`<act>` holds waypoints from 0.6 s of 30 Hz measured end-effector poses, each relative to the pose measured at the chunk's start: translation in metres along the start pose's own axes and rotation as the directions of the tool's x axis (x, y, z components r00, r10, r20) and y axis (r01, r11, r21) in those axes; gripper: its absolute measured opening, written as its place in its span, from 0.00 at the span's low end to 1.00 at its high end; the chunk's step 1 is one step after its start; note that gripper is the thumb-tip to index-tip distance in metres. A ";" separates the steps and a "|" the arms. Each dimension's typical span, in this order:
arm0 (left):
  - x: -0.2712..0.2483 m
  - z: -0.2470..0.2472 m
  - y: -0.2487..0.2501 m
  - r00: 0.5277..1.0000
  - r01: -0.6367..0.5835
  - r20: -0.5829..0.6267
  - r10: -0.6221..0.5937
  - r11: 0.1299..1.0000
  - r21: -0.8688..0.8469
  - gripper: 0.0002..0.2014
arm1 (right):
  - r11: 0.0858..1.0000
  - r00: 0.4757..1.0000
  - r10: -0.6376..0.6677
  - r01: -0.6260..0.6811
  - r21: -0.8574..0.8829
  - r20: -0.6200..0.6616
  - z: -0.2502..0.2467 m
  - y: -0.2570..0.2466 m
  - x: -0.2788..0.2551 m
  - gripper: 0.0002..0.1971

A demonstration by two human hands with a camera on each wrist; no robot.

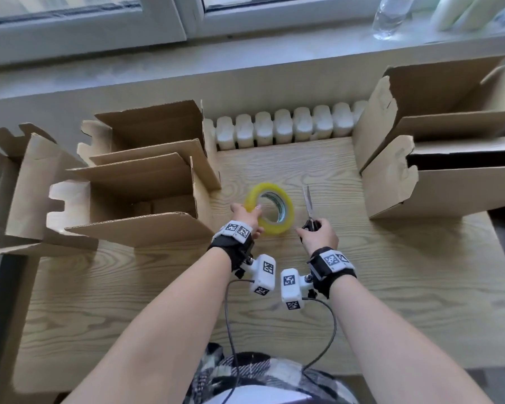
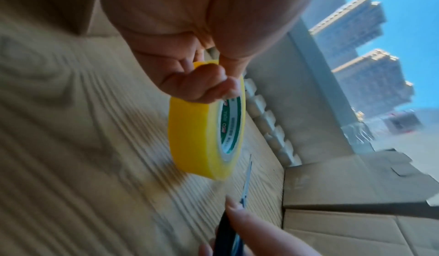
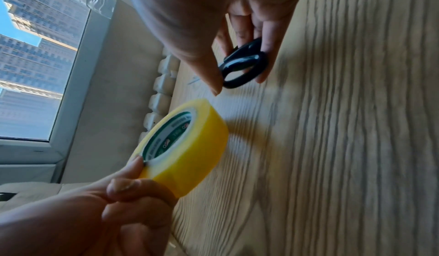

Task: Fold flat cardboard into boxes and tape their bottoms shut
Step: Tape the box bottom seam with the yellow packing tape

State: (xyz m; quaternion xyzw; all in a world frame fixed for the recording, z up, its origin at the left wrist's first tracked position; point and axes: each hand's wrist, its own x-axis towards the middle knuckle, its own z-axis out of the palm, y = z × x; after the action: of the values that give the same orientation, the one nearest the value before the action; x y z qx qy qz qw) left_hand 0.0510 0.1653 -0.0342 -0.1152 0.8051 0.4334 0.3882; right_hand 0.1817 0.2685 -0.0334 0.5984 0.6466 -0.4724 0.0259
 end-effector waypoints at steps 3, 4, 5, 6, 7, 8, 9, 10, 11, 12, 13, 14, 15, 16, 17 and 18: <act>0.004 0.017 -0.005 0.996 0.086 0.010 -0.086 0.991 -0.106 0.18 | 0.999 1.000 0.019 -0.020 -0.042 -0.006 -0.003 0.003 0.011 0.24; 0.008 0.021 -0.009 0.995 0.103 0.019 -0.102 0.988 -0.112 0.18 | 0.999 1.000 0.015 -0.015 -0.051 -0.006 -0.003 0.003 0.014 0.25; 0.010 0.023 -0.011 0.993 0.114 0.025 -0.112 0.989 -0.100 0.18 | 0.998 1.000 0.006 -0.007 -0.056 -0.009 -0.003 0.004 0.016 0.26; 0.013 0.025 -0.014 0.994 0.108 0.027 -0.106 0.991 -0.079 0.18 | 0.998 1.000 -0.004 0.003 -0.065 -0.013 -0.003 0.004 0.019 0.24; 0.014 0.026 -0.015 0.996 0.090 0.028 -0.089 0.995 -0.034 0.18 | 0.996 1.000 -0.019 0.017 -0.092 -0.016 -0.003 0.005 0.021 0.20; 0.015 0.026 -0.017 0.997 0.071 0.031 -0.072 0.997 0.028 0.20 | 0.989 0.999 -0.039 0.037 -0.141 -0.016 -0.003 0.005 0.023 0.16; 0.016 0.025 -0.019 0.998 0.055 0.034 -0.059 0.993 0.109 0.21 | 0.976 0.998 -0.064 0.060 -0.209 -0.010 -0.005 0.005 0.024 0.13; 0.018 0.025 -0.020 0.998 0.040 0.035 -0.047 0.982 0.183 0.21 | 0.955 0.996 -0.094 0.091 -0.282 0.004 -0.007 0.004 0.025 0.11; 0.018 0.024 -0.021 0.999 0.028 0.031 -0.037 0.969 0.246 0.20 | 0.926 0.992 -0.127 0.128 -0.354 0.026 -0.008 0.003 0.025 0.09; 0.017 0.023 -0.022 0.999 0.018 0.022 -0.026 0.953 0.304 0.19 | 0.890 0.985 -0.163 0.169 -0.422 0.052 -0.010 0.001 0.026 0.08; 0.014 0.022 -0.020 1.000 0.011 0.009 -0.015 0.930 0.367 0.18 | 0.849 0.978 -0.193 0.206 -0.487 0.078 -0.010 -0.001 0.027 0.08; 0.011 0.022 -0.019 1.000 0.003 0.001 -0.003 0.906 0.422 0.17 | 0.805 0.971 -0.216 0.236 -0.544 0.101 -0.009 -0.004 0.028 0.09; 0.008 0.022 -0.018 1.000 -0.004 -0.002 0.005 0.884 0.467 0.17 | 0.765 0.965 -0.231 0.257 -0.590 0.121 -0.008 -0.007 0.028 0.10; 0.008 0.022 -0.019 1.000 -0.008 -0.004 0.012 0.867 0.498 0.17 | 0.730 0.960 -0.241 0.277 -0.624 0.144 -0.007 -0.009 0.028 0.11; 0.007 0.022 -0.021 1.000 -0.011 -0.009 0.018 0.859 0.513 0.18 | 0.699 0.954 -0.246 0.296 -0.651 0.169 -0.006 -0.011 0.027 0.12; 0.006 0.022 -0.022 0.999 -0.016 -0.018 0.029 0.855 0.519 0.17 | 0.670 0.948 -0.255 0.315 -0.673 0.190 -0.005 -0.012 0.027 0.13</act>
State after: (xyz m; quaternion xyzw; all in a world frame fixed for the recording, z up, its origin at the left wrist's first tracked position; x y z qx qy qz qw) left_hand 0.0705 0.1704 -0.0592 -0.0025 0.8981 0.2038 0.3896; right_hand 0.1674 0.2935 -0.0397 0.4166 0.8599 -0.2165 0.2003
